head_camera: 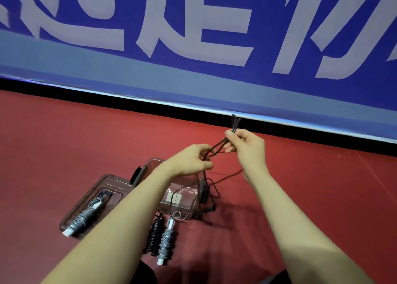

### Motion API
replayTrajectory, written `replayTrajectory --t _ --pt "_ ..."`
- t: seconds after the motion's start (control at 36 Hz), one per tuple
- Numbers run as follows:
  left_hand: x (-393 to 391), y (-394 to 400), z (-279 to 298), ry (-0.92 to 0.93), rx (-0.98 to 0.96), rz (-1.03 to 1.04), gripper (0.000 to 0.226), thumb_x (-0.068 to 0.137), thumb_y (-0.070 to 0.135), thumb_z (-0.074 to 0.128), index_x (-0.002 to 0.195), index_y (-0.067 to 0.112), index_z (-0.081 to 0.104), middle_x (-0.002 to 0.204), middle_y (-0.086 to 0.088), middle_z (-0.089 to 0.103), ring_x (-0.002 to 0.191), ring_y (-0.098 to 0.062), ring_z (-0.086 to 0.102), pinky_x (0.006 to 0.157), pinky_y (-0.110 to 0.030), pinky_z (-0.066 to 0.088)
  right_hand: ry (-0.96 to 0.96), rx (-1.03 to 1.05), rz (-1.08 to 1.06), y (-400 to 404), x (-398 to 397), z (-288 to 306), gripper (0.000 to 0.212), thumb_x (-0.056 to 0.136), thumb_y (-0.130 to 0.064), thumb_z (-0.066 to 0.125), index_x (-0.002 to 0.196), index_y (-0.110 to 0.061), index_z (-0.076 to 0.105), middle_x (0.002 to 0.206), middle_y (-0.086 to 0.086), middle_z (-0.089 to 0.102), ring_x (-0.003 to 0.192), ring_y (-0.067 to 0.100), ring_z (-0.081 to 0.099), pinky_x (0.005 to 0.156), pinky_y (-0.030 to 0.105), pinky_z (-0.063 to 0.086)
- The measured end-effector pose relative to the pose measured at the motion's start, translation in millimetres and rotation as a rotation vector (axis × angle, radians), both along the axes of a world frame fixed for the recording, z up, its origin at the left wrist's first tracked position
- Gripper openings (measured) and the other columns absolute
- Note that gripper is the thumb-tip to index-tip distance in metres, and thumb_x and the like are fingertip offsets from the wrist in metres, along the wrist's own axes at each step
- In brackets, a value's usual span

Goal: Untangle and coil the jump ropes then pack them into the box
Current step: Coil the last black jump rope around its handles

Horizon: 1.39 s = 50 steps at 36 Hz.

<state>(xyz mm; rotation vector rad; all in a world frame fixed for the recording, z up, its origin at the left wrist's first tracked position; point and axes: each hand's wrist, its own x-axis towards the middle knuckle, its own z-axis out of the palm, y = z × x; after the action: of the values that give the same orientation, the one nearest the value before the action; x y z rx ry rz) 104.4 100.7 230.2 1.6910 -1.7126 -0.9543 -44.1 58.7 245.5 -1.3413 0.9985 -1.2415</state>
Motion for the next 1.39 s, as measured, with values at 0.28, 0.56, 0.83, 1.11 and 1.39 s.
replayTrajectory --t 0.28,0.56,0.83,1.11,1.39 --pt "-3.5 -2.9 -1.3 -0.057 -0.237 0.026 0.011 0.092 0.029 0.060 0.085 0.020 0.061 0.069 0.010 0.046 0.060 -0.003 0.040 0.062 -0.023 0.033 -0.310 0.081 0.046 0.5 1.2 15.5 0.013 0.090 -0.004 0.059 0.079 -0.002 0.064 0.062 0.001 0.055 0.052 0.007 0.052 0.049 0.017 0.043" --pt "-2.5 -5.6 15.7 -0.134 -0.436 0.161 0.032 0.091 0.030 0.062 0.074 0.003 0.063 0.065 -0.008 0.057 0.059 -0.017 0.047 0.055 -0.021 0.033 -0.387 0.153 0.122 -0.2 -3.1 12.0 0.014 0.095 -0.006 0.051 0.097 -0.001 0.063 0.081 0.007 0.060 0.060 0.012 0.052 0.051 0.020 0.042" --pt "-6.6 -4.1 41.3 0.065 -0.550 0.255 0.031 0.092 0.030 0.060 0.062 0.021 0.057 0.054 0.008 0.055 0.048 -0.003 0.044 0.050 -0.017 0.036 0.609 0.040 0.547 16.6 8.6 -25.3 0.023 0.084 -0.010 0.067 0.103 -0.021 0.063 0.088 -0.001 0.059 0.072 0.008 0.052 0.063 0.015 0.041" --pt "-4.2 -1.0 50.3 0.275 -0.484 0.242 0.033 0.089 0.035 0.062 0.069 0.009 0.062 0.054 0.008 0.055 0.047 -0.008 0.047 0.053 -0.024 0.043 0.637 -0.201 0.316 14.1 19.2 -23.9 0.012 0.086 -0.012 0.067 0.080 -0.002 0.069 0.074 -0.004 0.050 0.065 0.009 0.047 0.054 0.009 0.035" --pt "11.8 1.1 17.6 -0.043 -0.016 0.080 0.024 0.092 0.016 0.054 0.114 0.012 0.064 0.097 -0.002 0.068 0.075 -0.009 0.057 0.071 -0.018 0.045 0.173 -0.015 0.093 3.0 9.4 -16.4 0.017 0.090 -0.011 0.062 0.076 -0.016 0.070 0.064 0.000 0.058 0.053 0.004 0.045 0.051 0.017 0.037"
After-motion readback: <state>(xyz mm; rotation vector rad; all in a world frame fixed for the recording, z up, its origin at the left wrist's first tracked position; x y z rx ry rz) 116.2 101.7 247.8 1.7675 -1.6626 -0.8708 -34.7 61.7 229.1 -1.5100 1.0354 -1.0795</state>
